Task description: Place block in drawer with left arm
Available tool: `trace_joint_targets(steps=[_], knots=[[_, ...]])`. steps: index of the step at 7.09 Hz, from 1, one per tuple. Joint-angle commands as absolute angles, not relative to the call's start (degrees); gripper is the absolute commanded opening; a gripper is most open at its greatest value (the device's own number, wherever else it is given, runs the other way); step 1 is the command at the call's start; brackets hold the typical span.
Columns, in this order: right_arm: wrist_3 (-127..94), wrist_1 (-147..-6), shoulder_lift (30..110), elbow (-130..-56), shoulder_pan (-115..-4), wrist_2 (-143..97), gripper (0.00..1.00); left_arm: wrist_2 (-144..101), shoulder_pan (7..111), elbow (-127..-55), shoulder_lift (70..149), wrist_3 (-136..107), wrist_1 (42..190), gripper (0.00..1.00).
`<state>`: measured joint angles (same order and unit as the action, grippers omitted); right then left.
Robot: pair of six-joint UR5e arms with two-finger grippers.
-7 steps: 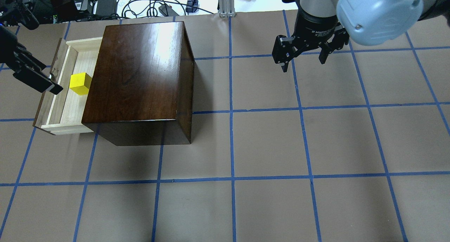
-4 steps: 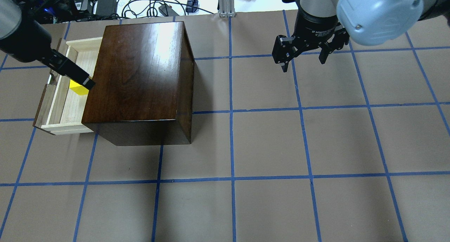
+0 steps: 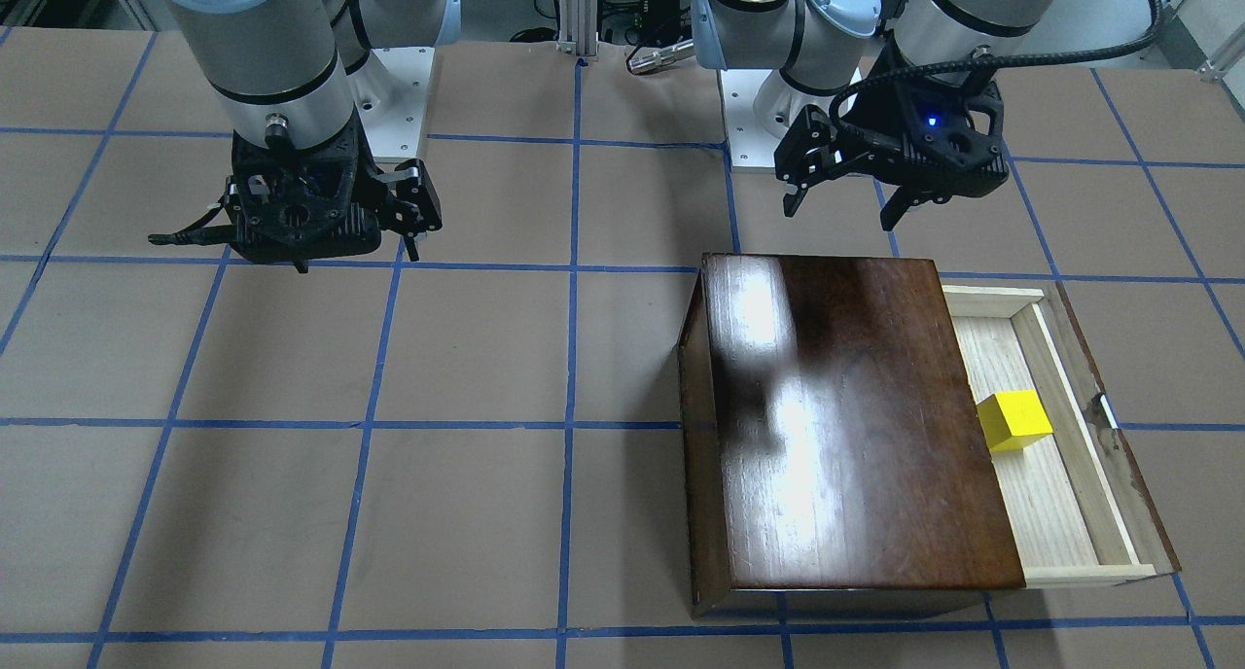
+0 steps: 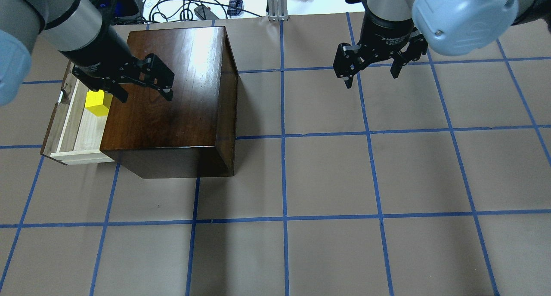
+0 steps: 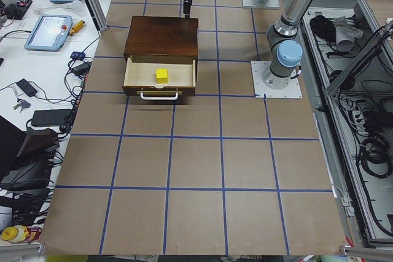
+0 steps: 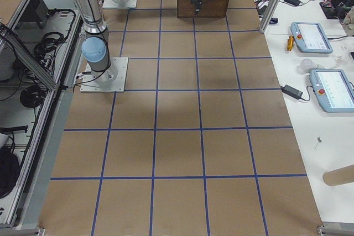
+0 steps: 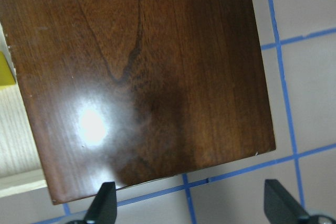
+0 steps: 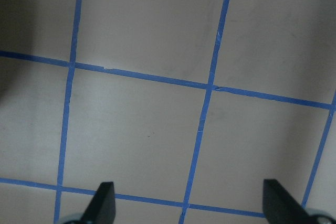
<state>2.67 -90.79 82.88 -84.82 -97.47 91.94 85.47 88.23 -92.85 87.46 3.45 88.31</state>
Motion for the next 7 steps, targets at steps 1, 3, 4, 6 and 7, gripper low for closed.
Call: trace_joint_targets(steps=[1, 3, 4, 6, 7], knots=[[2.6, -90.8, 82.9, -84.8, -97.5, 91.9, 1.0, 89.7, 91.7, -92.5, 89.2, -4.2, 86.2, 1.0], [2.6, -90.8, 82.9, -84.8, -97.5, 91.9, 1.0, 89.8, 91.8, -90.5, 90.7, -4.7, 86.2, 1.0], [2.6, -90.8, 82.9, -84.8, -97.5, 91.8, 1.0, 89.8, 91.8, -90.2, 91.0, -4.4, 86.4, 1.0], [2.7, -90.8, 82.9, -84.8, -97.5, 91.9, 1.0, 89.8, 91.8, -90.1, 91.0, -4.0, 86.1, 1.0], [2.6, -90.8, 82.9, -84.8, -97.5, 91.9, 1.0, 89.8, 91.8, -90.1, 90.9, -4.0, 86.1, 1.0]])
